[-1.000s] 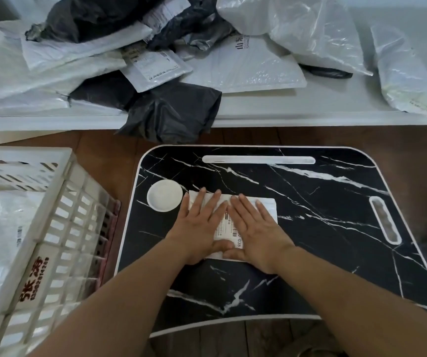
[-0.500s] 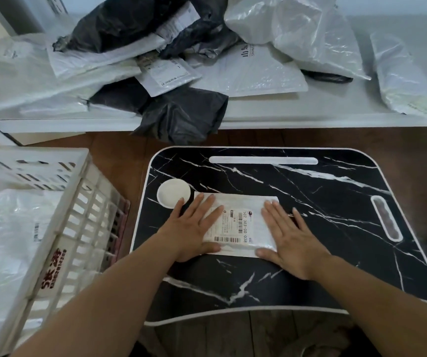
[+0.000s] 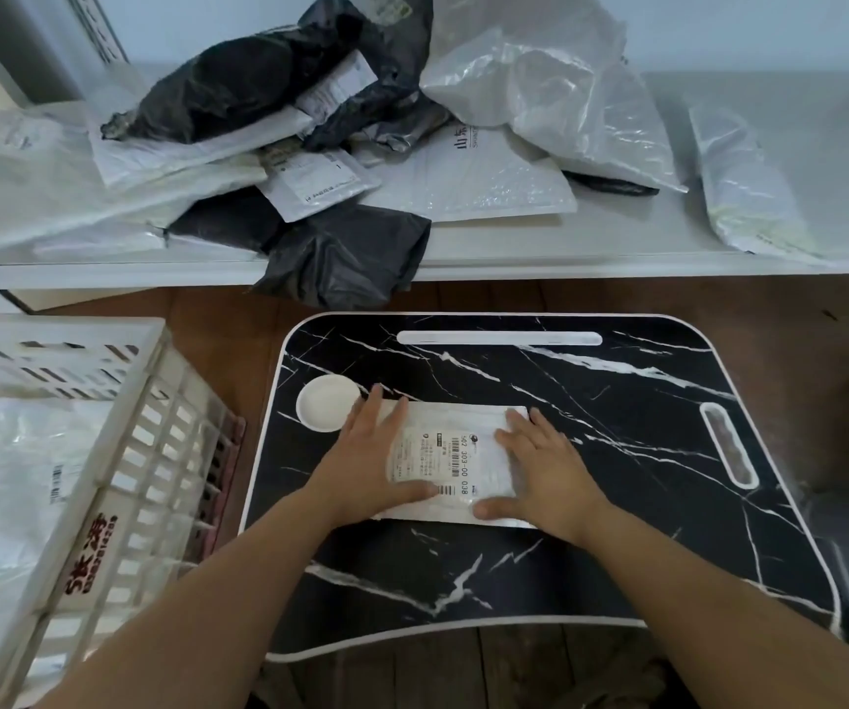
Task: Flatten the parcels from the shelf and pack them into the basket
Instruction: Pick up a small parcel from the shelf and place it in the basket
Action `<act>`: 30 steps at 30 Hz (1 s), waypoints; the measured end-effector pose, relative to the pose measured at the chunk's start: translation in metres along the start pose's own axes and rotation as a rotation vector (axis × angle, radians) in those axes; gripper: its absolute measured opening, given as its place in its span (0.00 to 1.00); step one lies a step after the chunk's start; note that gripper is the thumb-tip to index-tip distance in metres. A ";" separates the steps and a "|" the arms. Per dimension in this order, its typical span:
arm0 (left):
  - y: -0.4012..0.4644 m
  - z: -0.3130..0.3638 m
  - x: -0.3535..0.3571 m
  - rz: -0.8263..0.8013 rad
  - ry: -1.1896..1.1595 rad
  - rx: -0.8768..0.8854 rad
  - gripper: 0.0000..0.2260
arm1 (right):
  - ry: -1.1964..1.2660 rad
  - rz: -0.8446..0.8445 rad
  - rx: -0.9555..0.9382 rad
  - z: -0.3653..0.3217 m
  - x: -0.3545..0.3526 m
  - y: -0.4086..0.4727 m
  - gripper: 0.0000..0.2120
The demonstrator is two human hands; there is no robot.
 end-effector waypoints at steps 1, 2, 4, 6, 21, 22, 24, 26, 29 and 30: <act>-0.002 0.001 -0.005 0.125 -0.168 -0.099 0.49 | 0.098 0.089 0.058 -0.001 -0.002 -0.002 0.45; -0.004 0.001 -0.010 0.229 -0.294 -0.208 0.48 | 0.181 0.179 0.140 -0.002 -0.004 -0.004 0.42; -0.009 -0.003 -0.012 0.310 -0.537 -0.433 0.43 | 0.301 0.270 0.303 -0.004 -0.006 -0.009 0.40; -0.011 -0.004 -0.006 0.240 -0.847 -0.600 0.33 | 0.422 0.282 0.405 -0.008 -0.007 -0.012 0.44; -0.074 -0.018 -0.116 0.153 -1.195 -0.235 0.05 | 1.399 0.114 0.204 -0.105 -0.054 -0.012 0.13; -0.083 -0.028 -0.124 0.137 -1.209 -0.230 0.06 | 1.403 0.138 0.192 -0.118 -0.054 -0.008 0.12; -0.101 -0.050 -0.139 0.081 -1.163 -0.216 0.11 | 1.431 0.179 0.151 -0.143 -0.055 -0.003 0.09; -0.120 -0.075 -0.150 0.077 -1.099 -0.218 0.09 | 1.419 0.181 0.112 -0.171 -0.053 0.004 0.09; -0.141 -0.125 -0.163 0.245 -1.176 -0.253 0.11 | 1.362 0.119 0.023 -0.223 -0.046 0.016 0.09; -0.148 -0.142 -0.166 0.313 -1.214 -0.279 0.12 | 1.323 0.097 -0.002 -0.240 -0.043 0.021 0.09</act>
Point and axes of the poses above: each hand's wrist, its own y-axis towards the middle knuckle, its own x-axis out of the palm, z = x × y, the point moved 3 cm from there along y, towards the middle knuckle, and after that the axes turned 5 degrees about y, right-handed, at the moved point
